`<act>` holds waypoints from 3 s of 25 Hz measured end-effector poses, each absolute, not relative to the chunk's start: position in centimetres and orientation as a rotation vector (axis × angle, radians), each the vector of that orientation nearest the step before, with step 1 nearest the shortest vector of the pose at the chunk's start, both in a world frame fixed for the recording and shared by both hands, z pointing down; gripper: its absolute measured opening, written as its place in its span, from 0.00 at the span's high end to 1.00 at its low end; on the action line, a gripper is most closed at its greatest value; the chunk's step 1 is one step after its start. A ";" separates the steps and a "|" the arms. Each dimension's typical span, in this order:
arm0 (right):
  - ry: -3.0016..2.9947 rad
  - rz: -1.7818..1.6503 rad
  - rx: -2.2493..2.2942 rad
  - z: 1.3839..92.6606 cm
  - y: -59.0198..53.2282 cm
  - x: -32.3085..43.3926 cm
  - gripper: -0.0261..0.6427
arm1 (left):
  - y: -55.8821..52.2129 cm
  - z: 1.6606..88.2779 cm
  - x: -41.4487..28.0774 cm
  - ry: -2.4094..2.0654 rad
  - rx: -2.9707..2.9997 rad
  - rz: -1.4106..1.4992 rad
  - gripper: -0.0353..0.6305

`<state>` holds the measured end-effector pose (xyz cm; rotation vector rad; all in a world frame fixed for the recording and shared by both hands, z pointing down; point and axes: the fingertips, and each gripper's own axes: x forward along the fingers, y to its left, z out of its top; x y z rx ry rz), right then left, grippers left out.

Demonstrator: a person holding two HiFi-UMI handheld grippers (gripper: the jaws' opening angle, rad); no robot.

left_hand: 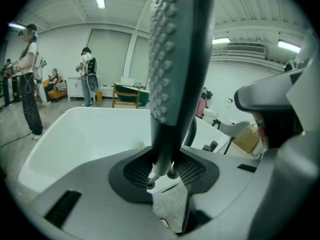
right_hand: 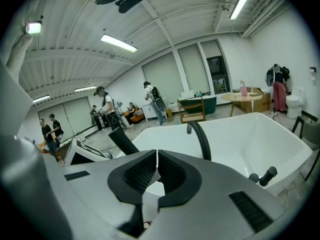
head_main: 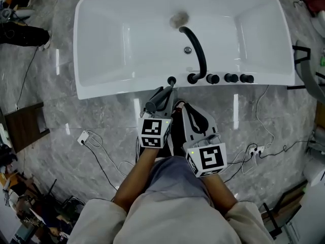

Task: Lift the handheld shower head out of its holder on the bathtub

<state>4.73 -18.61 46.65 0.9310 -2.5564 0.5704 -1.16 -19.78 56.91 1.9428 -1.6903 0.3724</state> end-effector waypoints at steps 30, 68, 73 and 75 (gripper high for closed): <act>-2.731 0.286 0.936 35.6 -19.6 5.0 0.93 | -20.2 40.4 -1.7 -1.804 2.161 0.209 0.74; -2.788 0.172 0.961 32.4 -19.7 3.8 0.93 | -19.3 35.8 -1.7 -1.784 2.206 0.083 0.74; -2.783 0.177 0.961 32.6 -19.6 3.8 0.93 | -19.3 36.0 -1.6 -1.761 2.196 0.055 0.74; -2.784 0.177 0.958 32.7 -19.5 3.8 0.93 | -19.2 36.1 -1.6 -1.758 2.195 0.053 0.74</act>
